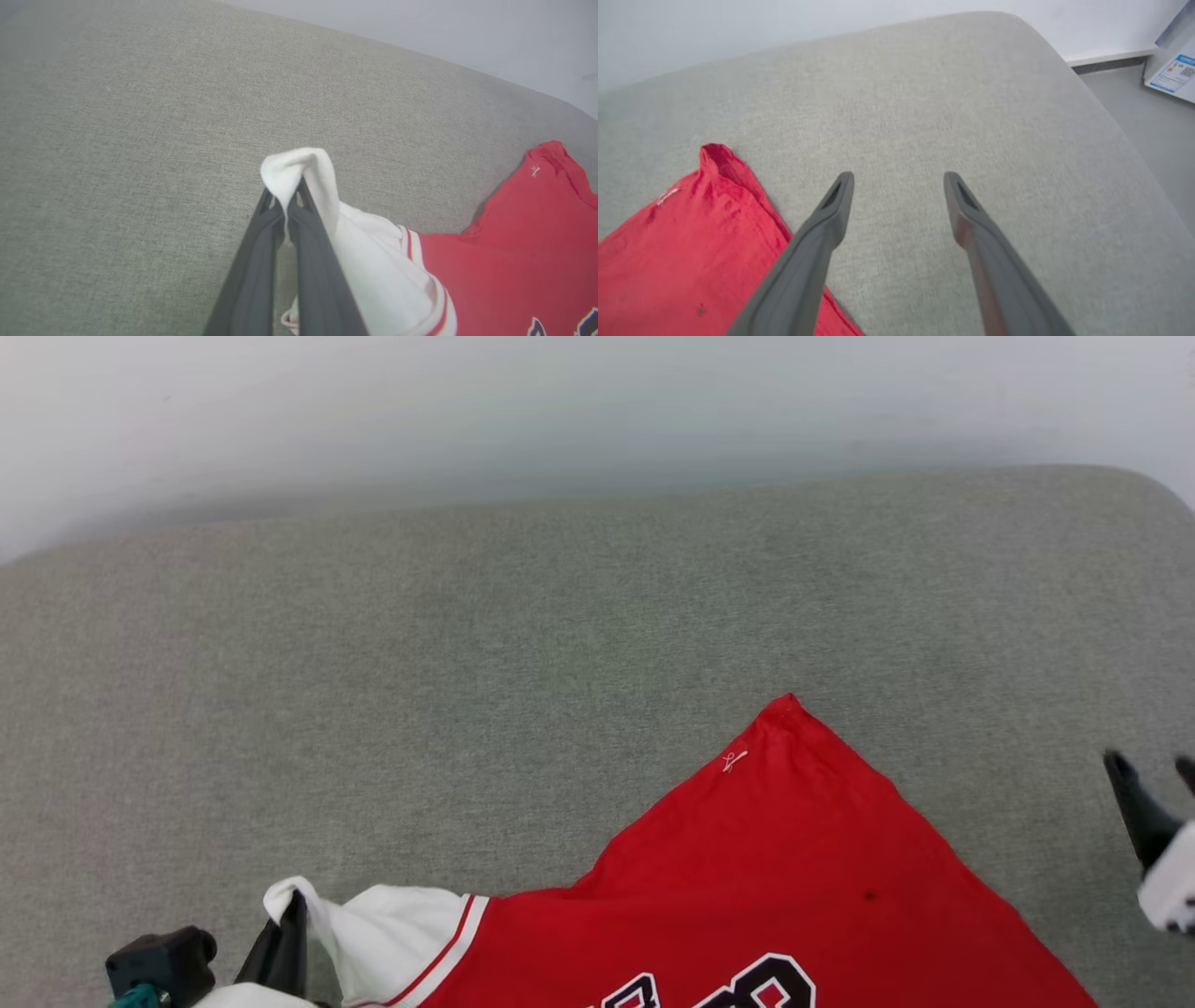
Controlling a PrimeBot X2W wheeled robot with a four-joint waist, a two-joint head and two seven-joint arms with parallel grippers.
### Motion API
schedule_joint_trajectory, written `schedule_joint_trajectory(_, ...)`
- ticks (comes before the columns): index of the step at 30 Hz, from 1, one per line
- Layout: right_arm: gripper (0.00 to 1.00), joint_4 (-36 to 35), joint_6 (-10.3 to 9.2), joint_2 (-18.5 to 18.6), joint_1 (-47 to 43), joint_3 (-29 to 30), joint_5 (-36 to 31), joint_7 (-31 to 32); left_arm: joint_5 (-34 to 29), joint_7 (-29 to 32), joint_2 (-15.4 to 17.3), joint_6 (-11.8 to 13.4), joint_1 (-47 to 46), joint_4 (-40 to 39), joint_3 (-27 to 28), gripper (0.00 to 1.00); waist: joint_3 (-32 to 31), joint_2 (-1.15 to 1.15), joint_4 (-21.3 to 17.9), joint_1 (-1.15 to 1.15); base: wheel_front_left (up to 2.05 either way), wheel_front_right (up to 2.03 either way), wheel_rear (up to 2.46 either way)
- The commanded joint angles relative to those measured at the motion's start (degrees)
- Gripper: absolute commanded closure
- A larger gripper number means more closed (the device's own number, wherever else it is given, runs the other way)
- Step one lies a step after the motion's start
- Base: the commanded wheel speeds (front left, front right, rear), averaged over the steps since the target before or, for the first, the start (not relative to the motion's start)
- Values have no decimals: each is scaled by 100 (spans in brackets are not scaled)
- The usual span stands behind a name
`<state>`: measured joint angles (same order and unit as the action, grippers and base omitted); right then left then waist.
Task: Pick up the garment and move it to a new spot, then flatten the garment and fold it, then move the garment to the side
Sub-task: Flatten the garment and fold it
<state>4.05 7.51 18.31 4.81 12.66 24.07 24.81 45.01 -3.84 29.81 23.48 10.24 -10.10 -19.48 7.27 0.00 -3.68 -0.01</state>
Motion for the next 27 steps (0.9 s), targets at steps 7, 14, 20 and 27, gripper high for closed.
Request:
schedule_joint_trajectory(7, 0, 381, -4, 110, 1289, -874, 161, 452, -228, 59, -61, -64, -535, -249, -196, 100, 523, 0, 370, 1, 0, 0, 0)
schedule_joint_trajectory(14, 0, 530, -4, 193, 2297, -1647, 224, 2890, -378, 42, -244, -237, -1102, -208, -456, 100, 971, 0, 809, 1, 0, 0, 0)
schedule_joint_trajectory(20, 0, 771, -4, 115, 2635, -1971, 151, 3620, -401, -47, -418, -383, -1388, -71, -584, 100, 1218, 0, 1075, 1, 0, 0, 0)
schedule_joint_trajectory(27, 0, 1486, -4, 30, 2539, -2299, 151, 3936, -362, -153, -555, -507, -1565, 144, -662, 100, 1386, 0, 1205, 1, 0, 0, 0)
